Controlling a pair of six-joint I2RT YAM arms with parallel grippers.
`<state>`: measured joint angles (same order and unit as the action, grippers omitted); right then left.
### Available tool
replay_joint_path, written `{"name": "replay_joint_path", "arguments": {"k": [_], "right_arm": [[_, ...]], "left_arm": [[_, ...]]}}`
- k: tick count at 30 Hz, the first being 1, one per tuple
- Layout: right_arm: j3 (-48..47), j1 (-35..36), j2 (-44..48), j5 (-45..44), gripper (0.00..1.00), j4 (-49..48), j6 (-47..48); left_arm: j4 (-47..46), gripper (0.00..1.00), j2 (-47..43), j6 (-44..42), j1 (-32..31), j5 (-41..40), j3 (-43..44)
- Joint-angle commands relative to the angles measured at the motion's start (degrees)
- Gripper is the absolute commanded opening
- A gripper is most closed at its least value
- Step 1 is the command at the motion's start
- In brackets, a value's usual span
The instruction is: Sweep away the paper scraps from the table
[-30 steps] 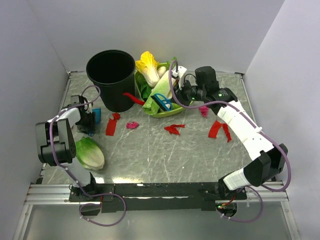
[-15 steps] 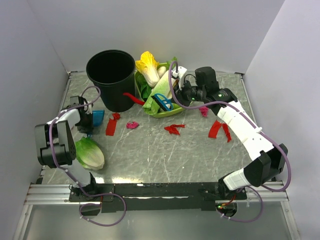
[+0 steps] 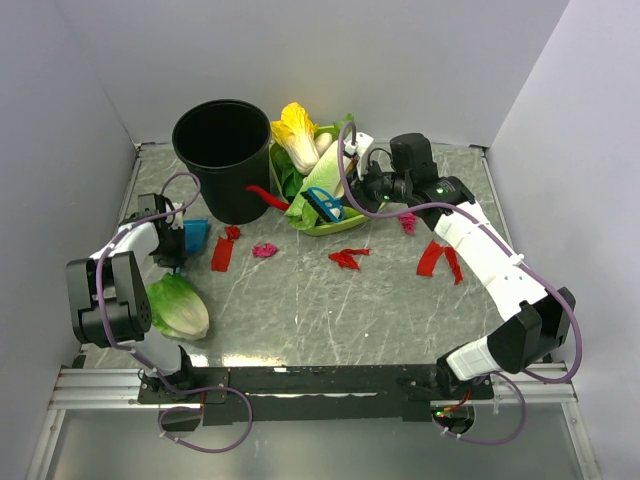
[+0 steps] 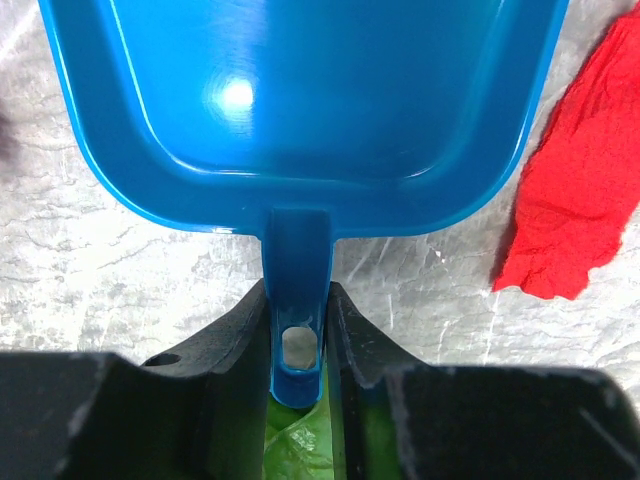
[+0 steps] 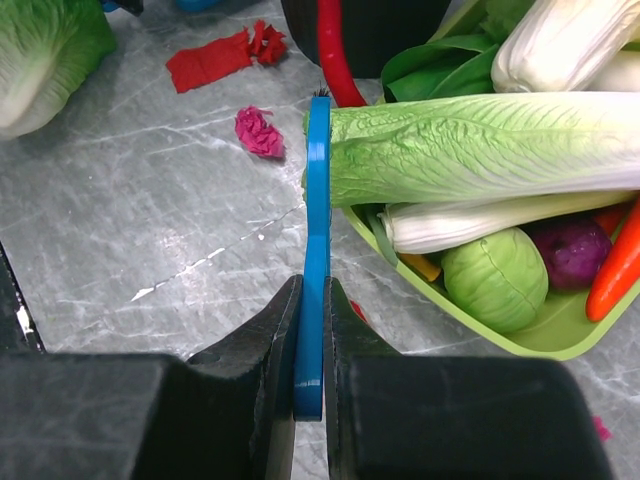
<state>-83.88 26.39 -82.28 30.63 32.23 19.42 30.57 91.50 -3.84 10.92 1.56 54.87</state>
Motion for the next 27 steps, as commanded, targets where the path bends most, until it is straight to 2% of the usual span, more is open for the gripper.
{"name": "replay_joint_path", "arguments": {"k": [1,6,15,27], "right_arm": [[-1.47,0.41,1.33,-0.04,0.00,-1.73,0.88],[-1.64,0.50,1.86,-0.13,0.00,-0.76,1.23],[-4.98,0.76,0.10,0.57,0.00,0.20,2.46],[-8.05,5.69,-4.20,0.13,0.00,-1.20,2.73]], "left_arm": [[0.11,0.05,-1.32,-0.56,0.24,1.86,1.73],[1.07,0.01,-2.56,-0.30,0.59,2.04,2.87],[4.50,0.01,-8.17,0.67,3.23,3.36,6.03],[11.00,0.01,-16.08,3.39,9.12,6.61,9.81]]}}
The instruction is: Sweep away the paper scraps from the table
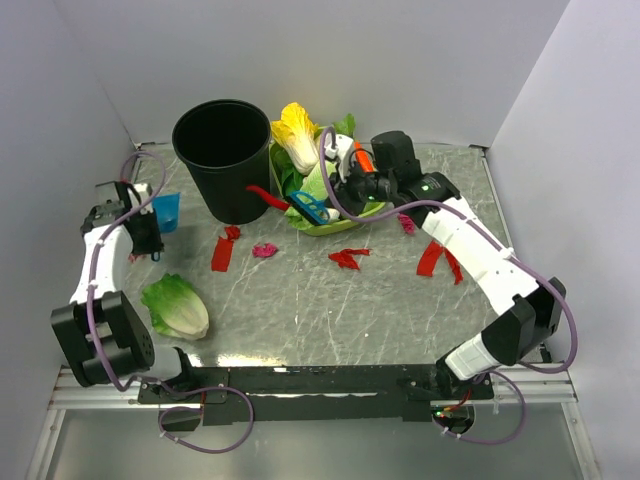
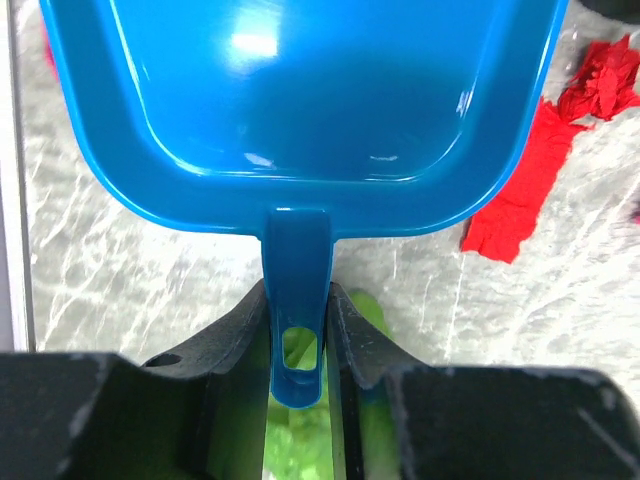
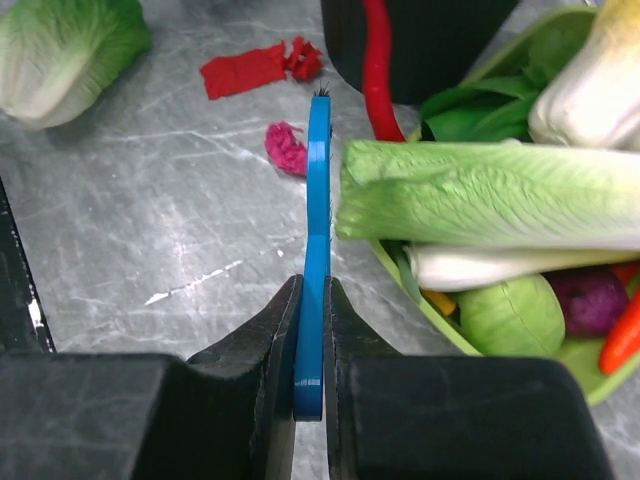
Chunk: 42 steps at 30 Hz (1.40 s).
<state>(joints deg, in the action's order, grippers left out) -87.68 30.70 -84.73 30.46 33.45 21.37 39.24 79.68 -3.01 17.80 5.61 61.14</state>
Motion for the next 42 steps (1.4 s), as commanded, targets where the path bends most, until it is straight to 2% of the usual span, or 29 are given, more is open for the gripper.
{"name": "replay_joint_path", "arguments": {"k": [1,7,13,15,16,17,19,20,26,29,34,37,42], "right_arm": [[-4.69,2.08,-2.63,0.65,0.00,-2.69,0.78],[-9.34,5.77,-9.74,1.97,0.00,-5.59,-1.40],[-22.43,10.43,-23.97,1.71,0.00,-7.26,-9.67],[-28.58,12.45,-30.19,1.45,0.00,-7.87,-12.56],[-30.69,12.89,-32.32,1.45,0.00,-8.48,-13.97],[-35.15,13.42,-34.60,1.71,0.00,-8.84,-17.20],[-38.95,14.39,-40.58,2.76,0.00,-10.41,-21.17],[-40.89,14.56,-42.26,3.11,0.00,-13.38,-26.06],[-43.71,17.99,-52.79,0.66,0.00,-28.23,-42.44],[-50.38,19.40,-59.47,-4.25,0.00,-30.28,-50.08],[-51.78,21.77,-63.62,-8.66,0.00,-38.64,-59.84],[-52.86,22.74,-66.09,-8.40,0.00,-40.21,-60.48],[-41.73,22.39,-59.07,-7.43,0.00,-44.43,-56.28]], "left_arm": [[2.50,0.01,-4.97,2.65,2.85,3.52,3.80],[4.00,0.01,-10.59,5.38,3.64,3.62,6.35],[-1.00,0.01,-19.11,8.45,3.38,0.11,5.22],[-1.54,0.01,-21.31,9.51,1.02,-5.32,5.30],[-1.63,0.01,-21.76,9.86,-2.47,-7.52,5.56],[-1.89,0.01,-22.89,10.73,-3.55,-8.76,5.48],[-3.90,0.01,-24.21,11.88,-4.44,-8.25,4.87],[-4.78,0.01,-25.35,12.49,-4.53,-8.16,4.86],[-4.00,0.01,-26.24,14.08,-4.62,-6.67,7.85],[-4.09,0.01,-27.21,13.20,-4.53,-4.73,7.68],[-4.00,0.01,-29.14,12.76,-3.74,-2.01,4.78],[-3.47,0.01,-30.45,11.80,-3.74,-2.00,4.16],[-2.42,0.01,-31.51,9.43,-3.91,-4.46,4.16]]}}
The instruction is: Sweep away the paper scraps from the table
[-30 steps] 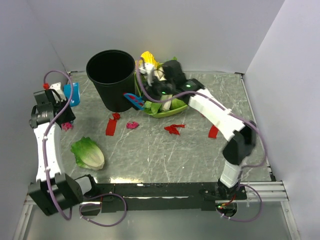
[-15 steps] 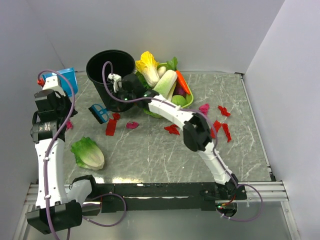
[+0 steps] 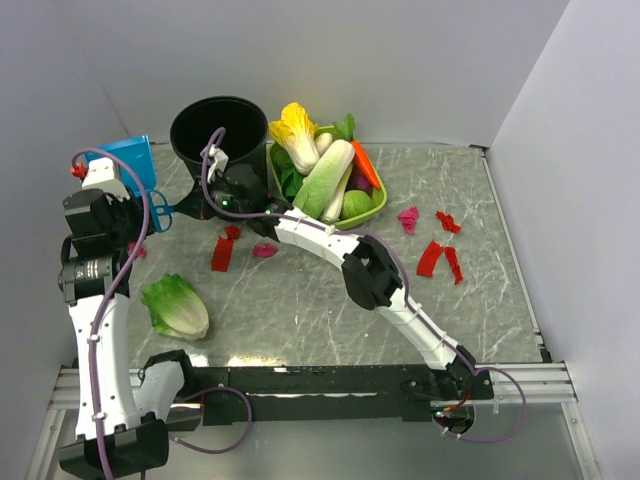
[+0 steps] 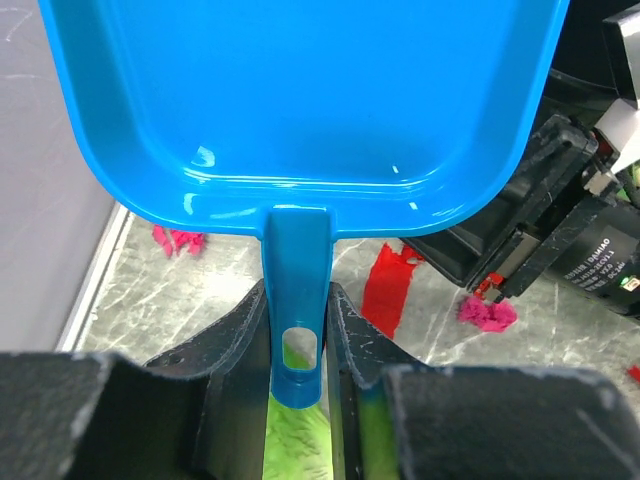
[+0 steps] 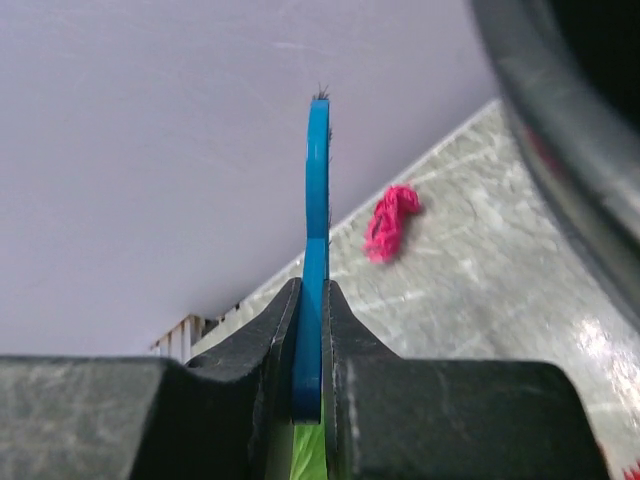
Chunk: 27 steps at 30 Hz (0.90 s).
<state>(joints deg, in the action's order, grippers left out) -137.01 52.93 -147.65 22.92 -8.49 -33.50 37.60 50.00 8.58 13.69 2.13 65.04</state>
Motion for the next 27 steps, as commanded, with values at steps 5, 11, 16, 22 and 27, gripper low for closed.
{"name": "replay_joint_path", "arguments": {"k": [5,11,16,22,27], "right_arm": [[18.07,-1.42,16.76,5.64,0.00,-3.90,8.59],[26.08,-5.02,26.71,13.55,0.00,-0.38,14.06],[30.22,-9.41,34.08,19.16,0.00,3.56,16.44],[32.42,-13.28,44.79,24.90,0.00,18.66,28.91],[35.31,-15.66,54.20,19.81,0.00,30.01,39.02]], "left_arm": [[-0.25,0.01,-2.18,-10.49,0.63,-9.50,3.86],[0.18,0.01,-2.28,-13.24,3.08,-11.28,8.69],[5.10,0.01,2.03,-18.41,4.59,-10.74,11.87],[11.51,0.01,5.90,-36.33,4.76,-15.04,9.23],[12.67,0.01,10.19,-49.24,4.68,-21.72,7.74]]}}
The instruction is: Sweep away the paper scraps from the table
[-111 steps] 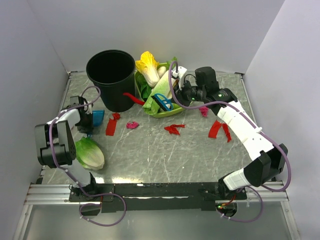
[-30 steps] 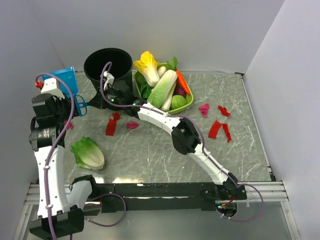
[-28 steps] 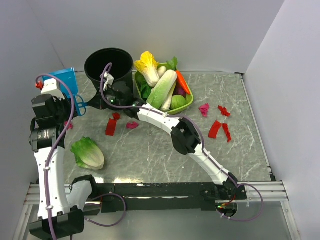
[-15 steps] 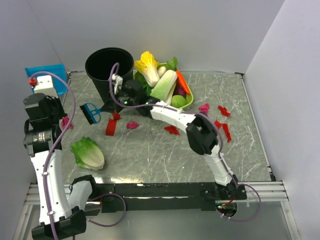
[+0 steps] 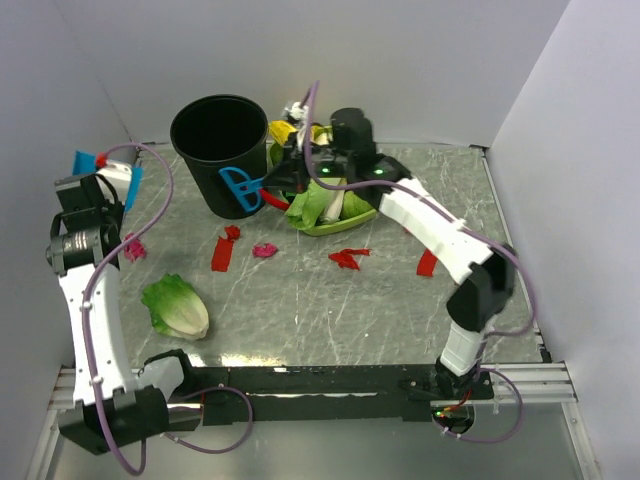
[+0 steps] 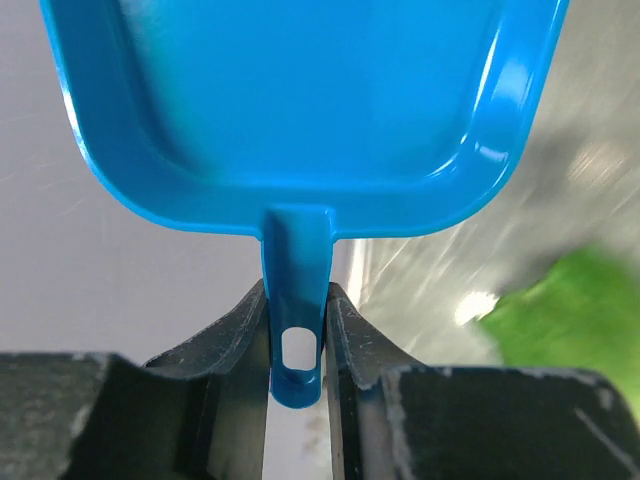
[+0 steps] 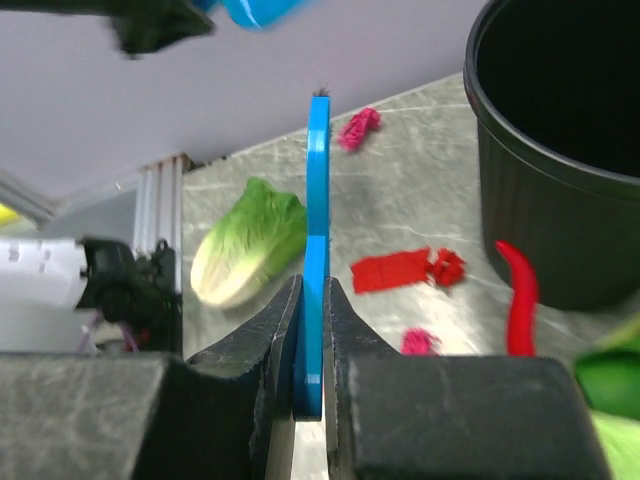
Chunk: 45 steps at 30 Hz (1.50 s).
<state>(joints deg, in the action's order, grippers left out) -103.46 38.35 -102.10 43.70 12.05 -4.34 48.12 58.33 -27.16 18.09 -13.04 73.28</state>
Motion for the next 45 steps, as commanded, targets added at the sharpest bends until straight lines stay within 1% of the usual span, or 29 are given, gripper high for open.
{"name": "replay_joint_path", "arguments": {"k": [1,2,3,4,5,7,9,10,11,12,13,15,16,17,18,19,20,22,25,29,31,37,39,40,42,44,45], "right_arm": [[2.64,-1.60,9.81,-2.64,0.00,9.74,10.83],[4.74,-2.57,10.95,-5.27,0.00,9.74,11.19],[5.80,-3.19,12.96,-6.77,0.00,9.74,11.54],[6.68,-3.63,13.77,-8.18,0.00,9.57,11.63],[7.65,-4.33,14.30,-9.41,0.00,9.74,11.63],[8.01,-4.86,15.27,-12.76,0.00,10.27,12.16],[8.53,-4.95,15.79,-16.61,0.00,9.92,12.51],[9.41,-4.95,15.97,-17.68,0.00,8.96,12.34],[9.59,-5.04,16.06,-18.21,0.00,8.60,12.34],[9.68,-5.04,15.80,-18.56,0.00,8.60,12.42],[9.25,-5.04,15.54,-18.48,0.00,8.95,12.34],[8.98,-5.12,14.83,-18.13,0.00,9.39,11.90],[8.98,-5.04,14.66,-18.04,0.00,9.74,11.11],[8.89,-5.04,14.57,-17.95,0.00,10.26,10.58],[9.06,-5.12,14.57,-17.95,0.00,10.44,10.23],[9.85,-5.04,14.65,-17.78,0.00,10.27,9.79],[10.47,-5.04,15.09,-17.69,0.00,9.75,9.70],[11.35,-4.95,15.36,-17.51,0.00,9.57,9.96],[11.79,-5.04,15.62,-17.51,0.00,9.65,11.36],[12.31,-5.48,16.23,-18.04,0.00,9.57,12.16],[13.02,-5.65,16.58,-17.86,0.00,9.22,12.07],[15.30,-5.65,17.90,-17.07,0.00,8.69,11.02],[16.18,-5.57,18.34,-16.72,0.00,8.43,10.93],[16.45,-5.74,18.69,-16.63,0.00,8.42,10.93],[17.06,-5.74,19.05,-16.81,0.00,8.51,11.11],[17.85,-5.65,19.84,-17.25,0.00,8.25,11.19],[18.72,-5.65,20.10,-17.42,0.00,7.99,11.19]], "left_arm": [[2.07,0.01,2.66,-15.54,0.28,-8.22,-0.76],[2.07,0.01,3.71,-17.47,0.37,-9.01,-0.85],[2.33,0.01,6.07,-21.15,0.28,-9.89,-0.94],[2.07,0.01,7.49,-22.66,0.20,-11.03,-1.03],[1.89,0.01,8.98,-24.07,0.11,-13.83,-0.94],[1.37,0.01,13.38,-28.81,0.19,-16.65,-1.29],[-0.39,0.01,16.90,-34.87,0.11,-20.79,-2.60],[-2.57,0.01,18.04,-37.24,-0.42,-22.80,-4.79],[-5.03,0.01,20.40,-40.66,-0.68,-27.96,-5.77],[-6.44,0.01,21.64,-41.74,-0.77,-29.22,-6.12],[-6.02,0.01,22.96,-41.84,-0.86,-29.67,-4.39],[-2.96,0.01,27.18,-39.39,-0.95,-29.85,-0.70],[0.80,0.01,28.32,-38.42,-0.86,-29.85,3.24],[2.49,0.01,30.25,-37.10,-0.95,-29.77,5.10],[4.16,0.01,30.88,-36.83,-0.95,-29.59,7.56],[5.05,0.01,31.32,-36.83,-0.86,-29.50,8.19],[4.27,0.01,31.41,-37.96,-0.95,-29.76,8.11],[2.08,0.01,31.06,-40.24,-1.03,-32.92,4.96],[-0.39,0.01,30.88,-45.69,-1.39,-36.61,2.14],[-0.57,0.01,32.72,-48.16,-1.83,-39.95,4.15],[-2.85,0.01,34.65,-49.04,-2.09,-41.88,5.65],[-2.85,0.01,41.06,-45.27,-4.55,-44.96,9.43],[-4.60,0.01,41.95,-45.35,-5.60,-45.32,9.25],[-7.14,0.01,42.57,-46.14,-5.95,-45.41,8.99],[-8.21,0.01,43.19,-46.15,-6.83,-46.11,8.64],[-5.94,0.01,44.06,-44.75,-7.62,-45.33,9.43],[-4.71,0.01,44.50,-42.56,-8.50,-44.97,9.78]]}}
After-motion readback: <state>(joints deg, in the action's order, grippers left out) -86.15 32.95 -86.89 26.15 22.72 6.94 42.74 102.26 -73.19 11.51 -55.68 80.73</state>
